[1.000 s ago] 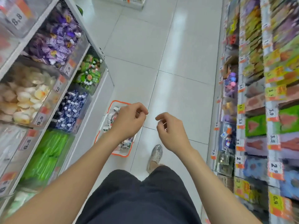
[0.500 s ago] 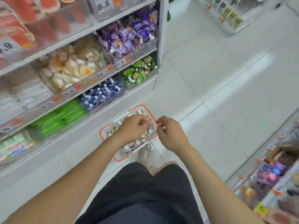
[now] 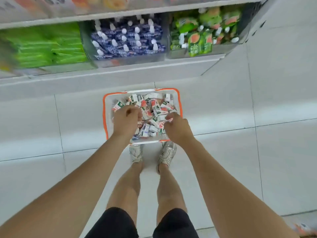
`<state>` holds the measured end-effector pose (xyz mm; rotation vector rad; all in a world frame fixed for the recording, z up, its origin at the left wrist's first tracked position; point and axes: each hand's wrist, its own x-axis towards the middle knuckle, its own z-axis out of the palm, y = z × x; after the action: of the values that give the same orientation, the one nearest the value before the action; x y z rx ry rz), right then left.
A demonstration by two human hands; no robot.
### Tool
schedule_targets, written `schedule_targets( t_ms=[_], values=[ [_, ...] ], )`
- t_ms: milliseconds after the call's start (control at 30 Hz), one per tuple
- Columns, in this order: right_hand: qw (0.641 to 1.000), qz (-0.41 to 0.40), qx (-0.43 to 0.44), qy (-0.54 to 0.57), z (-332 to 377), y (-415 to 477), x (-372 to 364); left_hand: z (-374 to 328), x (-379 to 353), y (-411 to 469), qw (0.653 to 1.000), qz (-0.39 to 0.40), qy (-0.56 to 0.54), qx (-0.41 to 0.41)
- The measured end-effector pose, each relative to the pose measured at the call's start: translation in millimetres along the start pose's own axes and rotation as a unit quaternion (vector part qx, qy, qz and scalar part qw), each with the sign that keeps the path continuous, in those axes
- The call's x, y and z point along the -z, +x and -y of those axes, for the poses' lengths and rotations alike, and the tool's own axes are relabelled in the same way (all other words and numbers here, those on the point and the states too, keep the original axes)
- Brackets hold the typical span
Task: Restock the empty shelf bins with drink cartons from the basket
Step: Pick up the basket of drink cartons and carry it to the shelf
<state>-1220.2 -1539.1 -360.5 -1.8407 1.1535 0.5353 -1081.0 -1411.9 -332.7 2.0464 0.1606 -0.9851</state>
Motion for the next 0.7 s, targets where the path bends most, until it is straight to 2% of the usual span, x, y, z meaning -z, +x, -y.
schedule_targets(
  t_ms=[33, 100, 300, 400, 467, 633, 700],
  values=[
    [0.999, 0.018, -0.024, 0.021, -15.3, 23.3, -13.4, 22.7, -10.6, 19.6, 0.999, -0.035, -0.032, 0.022],
    [0.998, 0.017, -0.06, 0.031, -52.2, 65.7, -39.5, 69.2, -36.3, 53.4, 0.995, -0.055, -0.053, 0.069],
    [0.987, -0.085, -0.116, 0.073, -147.8, 162.1, -100.9, 181.5, -103.4, 113.2, 0.995, 0.027, -0.011, 0.095],
    [0.975, -0.089, -0.158, 0.128, -170.2, 198.1, -119.7, 215.5, -117.3, 132.9, 0.994, 0.047, 0.011, 0.097],
    [0.962, -0.097, -0.182, 0.177, -178.0, 209.5, -127.5, 227.1, -122.7, 139.7, 0.992, 0.047, 0.005, 0.119],
    [0.936, -0.248, -0.157, 0.197, -153.7, 184.5, -131.8, 234.6, -123.8, 142.4, 0.991, 0.032, 0.018, 0.131],
    [0.939, -0.243, -0.131, 0.208, -128.3, 162.9, -138.1, 229.7, -117.2, 138.8, 0.993, 0.035, 0.049, 0.104]
  ],
)
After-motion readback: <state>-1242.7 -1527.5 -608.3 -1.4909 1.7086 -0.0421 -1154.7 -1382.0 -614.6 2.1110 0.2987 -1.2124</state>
